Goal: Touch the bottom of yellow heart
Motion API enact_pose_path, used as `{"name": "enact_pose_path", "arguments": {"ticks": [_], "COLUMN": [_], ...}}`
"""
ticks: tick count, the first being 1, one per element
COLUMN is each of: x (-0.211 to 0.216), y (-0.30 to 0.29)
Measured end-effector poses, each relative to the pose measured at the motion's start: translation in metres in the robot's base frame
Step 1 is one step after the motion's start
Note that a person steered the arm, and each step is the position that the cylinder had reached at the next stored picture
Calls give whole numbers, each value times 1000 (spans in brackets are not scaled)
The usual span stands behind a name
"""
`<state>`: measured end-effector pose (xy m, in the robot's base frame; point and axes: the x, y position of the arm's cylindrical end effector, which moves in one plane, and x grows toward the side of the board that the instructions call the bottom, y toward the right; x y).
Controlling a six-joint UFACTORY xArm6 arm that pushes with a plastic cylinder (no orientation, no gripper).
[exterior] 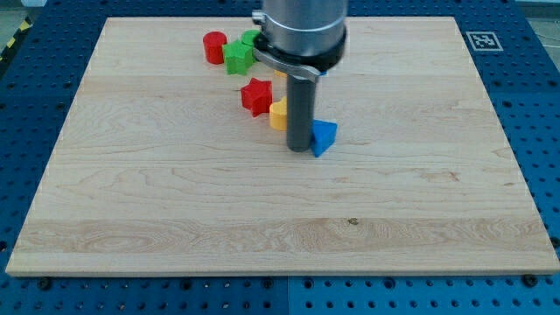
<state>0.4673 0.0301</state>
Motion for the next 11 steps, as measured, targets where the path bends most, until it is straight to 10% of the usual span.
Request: {"name": "enact_pose_path", "arguments": {"ticks": [11], "x": [-33], "y": [-34]}}
